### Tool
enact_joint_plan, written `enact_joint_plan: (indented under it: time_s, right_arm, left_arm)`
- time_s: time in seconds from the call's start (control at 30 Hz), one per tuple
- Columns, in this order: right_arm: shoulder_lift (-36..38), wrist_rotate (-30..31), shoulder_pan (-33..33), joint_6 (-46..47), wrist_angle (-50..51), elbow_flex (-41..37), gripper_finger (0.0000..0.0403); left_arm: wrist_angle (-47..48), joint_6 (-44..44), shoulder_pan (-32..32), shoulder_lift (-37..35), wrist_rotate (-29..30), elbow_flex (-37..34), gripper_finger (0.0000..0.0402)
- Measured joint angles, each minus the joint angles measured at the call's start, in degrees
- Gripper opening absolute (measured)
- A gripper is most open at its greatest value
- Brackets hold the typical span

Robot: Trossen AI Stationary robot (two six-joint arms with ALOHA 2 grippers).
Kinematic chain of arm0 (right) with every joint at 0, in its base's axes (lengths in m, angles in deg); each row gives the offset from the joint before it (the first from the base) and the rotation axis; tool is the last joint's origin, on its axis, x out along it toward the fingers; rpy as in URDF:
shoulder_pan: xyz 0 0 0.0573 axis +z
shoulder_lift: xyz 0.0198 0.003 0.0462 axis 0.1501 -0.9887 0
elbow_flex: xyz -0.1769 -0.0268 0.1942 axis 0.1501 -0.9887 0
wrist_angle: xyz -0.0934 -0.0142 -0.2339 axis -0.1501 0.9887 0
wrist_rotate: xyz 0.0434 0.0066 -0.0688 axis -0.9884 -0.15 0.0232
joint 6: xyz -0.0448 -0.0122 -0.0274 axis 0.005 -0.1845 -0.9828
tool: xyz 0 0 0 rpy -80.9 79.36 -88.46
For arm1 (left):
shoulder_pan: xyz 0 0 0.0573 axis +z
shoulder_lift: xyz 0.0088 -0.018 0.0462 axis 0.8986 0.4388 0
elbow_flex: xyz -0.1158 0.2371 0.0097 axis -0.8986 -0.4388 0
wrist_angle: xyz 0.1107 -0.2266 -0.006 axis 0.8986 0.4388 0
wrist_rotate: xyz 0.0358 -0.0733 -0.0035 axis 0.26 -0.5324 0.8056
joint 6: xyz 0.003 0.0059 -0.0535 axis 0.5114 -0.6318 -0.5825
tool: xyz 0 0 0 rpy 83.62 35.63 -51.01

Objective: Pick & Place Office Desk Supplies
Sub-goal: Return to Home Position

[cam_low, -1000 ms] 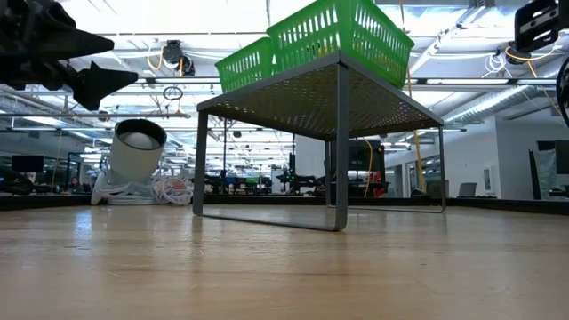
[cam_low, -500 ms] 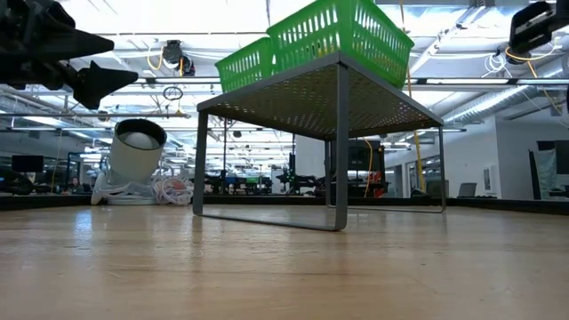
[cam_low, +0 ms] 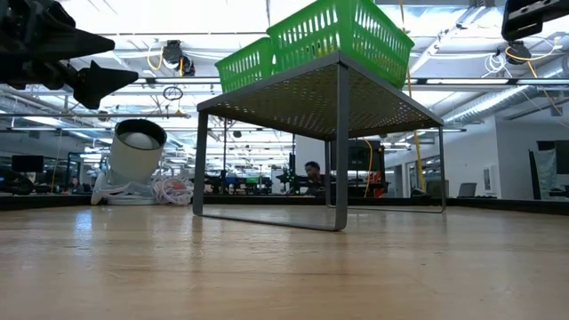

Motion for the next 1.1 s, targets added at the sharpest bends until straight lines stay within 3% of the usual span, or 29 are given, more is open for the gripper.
enact_joint_plan:
  time_s: [0.1, 0.3, 0.47, 0.73, 1.1]
  right_arm:
    - [3.89, -5.81, -2.98, 1.57, 5.65, 0.00, 0.0000]
    - [14.37, -11.15, -6.79, 6.00, 17.21, -0.04, 0.0000]
    - [15.25, -17.13, -8.29, 4.29, 20.74, 0.87, 0.0000]
    - [15.23, -4.93, -12.32, 2.40, 26.33, 0.87, 0.0000]
    - [15.25, -3.47, -13.81, 3.36, 31.75, 0.87, 0.0000]
  left_arm:
    - [0.02, 0.01, 0.00, 0.00, 0.00, 0.00, 0.0340]
    - [0.00, -0.01, 0.00, 0.00, 0.00, 0.00, 0.0340]
    - [-0.09, -0.04, 0.00, -0.02, 0.02, 0.00, 0.0340]
    - [-0.09, -0.04, 0.00, -0.02, 0.00, 0.00, 0.0340]
    - [-0.07, -0.04, 0.00, -0.02, 0.00, 0.00, 0.0340]
